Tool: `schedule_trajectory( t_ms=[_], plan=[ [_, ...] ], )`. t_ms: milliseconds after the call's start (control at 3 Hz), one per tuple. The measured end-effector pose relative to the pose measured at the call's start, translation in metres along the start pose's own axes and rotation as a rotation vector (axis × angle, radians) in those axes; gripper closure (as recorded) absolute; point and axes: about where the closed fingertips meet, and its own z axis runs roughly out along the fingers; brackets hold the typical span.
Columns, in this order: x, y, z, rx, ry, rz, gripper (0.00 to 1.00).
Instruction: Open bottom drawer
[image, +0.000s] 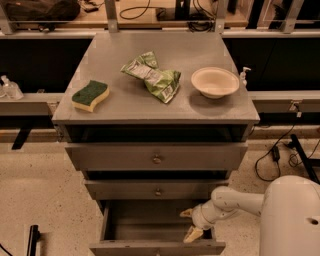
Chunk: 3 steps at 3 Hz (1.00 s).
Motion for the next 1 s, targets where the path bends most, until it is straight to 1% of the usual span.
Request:
schedule_trajectory(
  t_ms=[333, 667, 1000],
  plan=[
    [0.011, -0.014, 0.009, 0.089, 0.009, 0.080, 0.66],
    [0.029, -0.022, 0.018, 0.143, 0.011, 0.151, 0.89],
    [0.050, -0.028, 0.028, 0.162, -0.007, 0.210, 1.00]
  ],
)
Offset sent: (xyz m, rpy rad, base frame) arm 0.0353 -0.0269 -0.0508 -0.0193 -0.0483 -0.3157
